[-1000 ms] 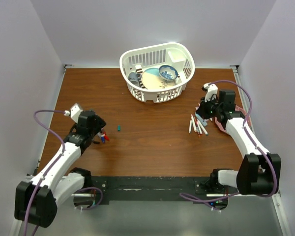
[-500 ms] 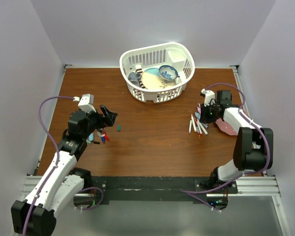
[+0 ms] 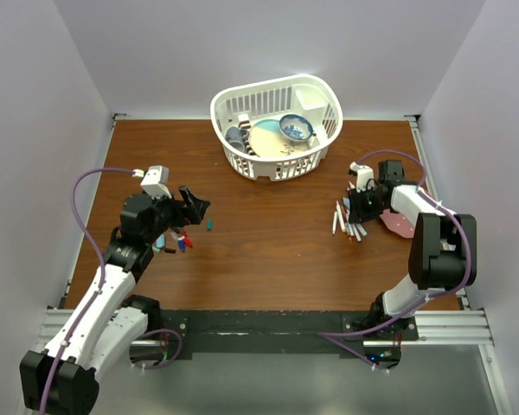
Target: Open the pen caps
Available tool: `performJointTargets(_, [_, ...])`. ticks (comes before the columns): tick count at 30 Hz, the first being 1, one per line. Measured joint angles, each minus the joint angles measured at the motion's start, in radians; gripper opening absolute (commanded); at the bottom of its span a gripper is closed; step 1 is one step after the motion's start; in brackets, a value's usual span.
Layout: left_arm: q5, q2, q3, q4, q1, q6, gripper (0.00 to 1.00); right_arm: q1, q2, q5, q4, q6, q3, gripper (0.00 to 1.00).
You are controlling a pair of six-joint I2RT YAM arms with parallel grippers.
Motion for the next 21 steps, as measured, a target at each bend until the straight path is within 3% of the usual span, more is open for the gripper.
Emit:
performJointTargets(8, [0.016, 0.000, 0.000, 0.000, 0.000, 0.001, 0.95, -0.001, -0.039, -0.005, -0.014, -0.003, 0.000, 0.35])
performJointTargets(11, [0.023, 0.002, 0.001, -0.003, 0.000, 0.013, 0.98, -0.008, -0.103, -0.035, -0.028, -0.019, 0.006, 0.47])
performJointTargets(15, [0.012, 0.025, 0.059, -0.073, 0.000, 0.053, 1.00, -0.047, -0.277, -0.088, -0.034, -0.029, 0.020, 0.77])
performJointTargets(16, [0.005, 0.031, 0.089, -0.100, 0.000, 0.068, 1.00, -0.063, -0.330, -0.098, -0.032, -0.030, 0.027, 0.91])
performJointTargets(17, [-0.002, 0.035, 0.114, -0.119, 0.000, 0.080, 1.00, -0.079, -0.381, -0.106, -0.028, -0.029, 0.037, 0.99])
performJointTargets(21, [-0.064, 0.045, 0.271, -0.192, 0.000, 0.167, 1.00, -0.124, -0.525, -0.107, -0.029, -0.021, 0.096, 0.99])
